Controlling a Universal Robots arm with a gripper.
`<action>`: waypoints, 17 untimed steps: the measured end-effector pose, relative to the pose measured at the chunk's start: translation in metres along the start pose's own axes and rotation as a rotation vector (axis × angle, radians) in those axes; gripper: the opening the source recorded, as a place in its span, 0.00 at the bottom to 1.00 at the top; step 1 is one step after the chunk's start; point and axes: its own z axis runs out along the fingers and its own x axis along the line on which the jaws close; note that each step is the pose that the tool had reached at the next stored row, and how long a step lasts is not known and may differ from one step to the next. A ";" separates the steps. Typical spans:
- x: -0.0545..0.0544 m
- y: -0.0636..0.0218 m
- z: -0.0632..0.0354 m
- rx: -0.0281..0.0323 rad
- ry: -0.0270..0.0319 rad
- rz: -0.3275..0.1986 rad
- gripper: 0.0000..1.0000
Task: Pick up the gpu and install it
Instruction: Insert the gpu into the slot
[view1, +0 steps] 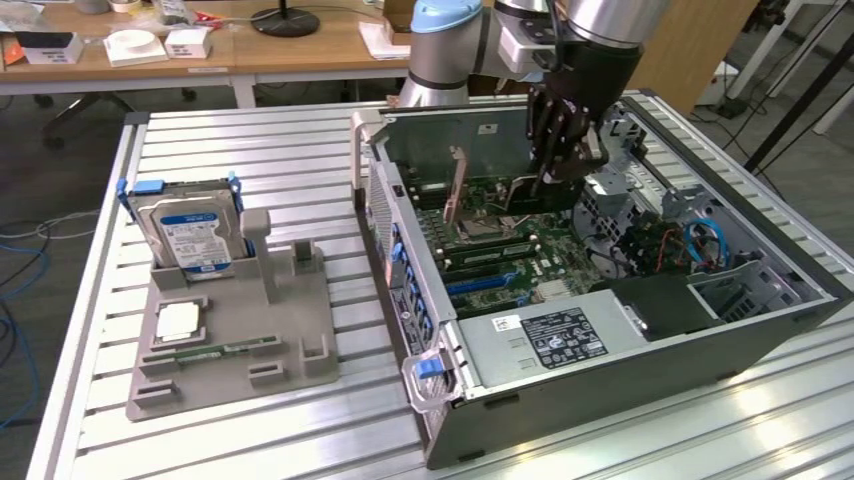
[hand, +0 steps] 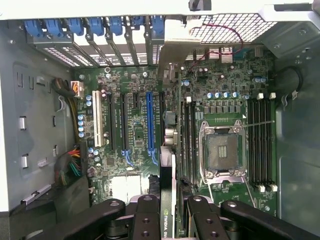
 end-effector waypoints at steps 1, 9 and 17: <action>0.000 0.0000 0.0000 0.0000 0.0000 0.000 0.26; 0.002 -0.0003 0.0032 0.0000 -0.0001 -0.001 0.26; 0.007 -0.0006 0.0071 0.0000 0.0000 -0.003 0.26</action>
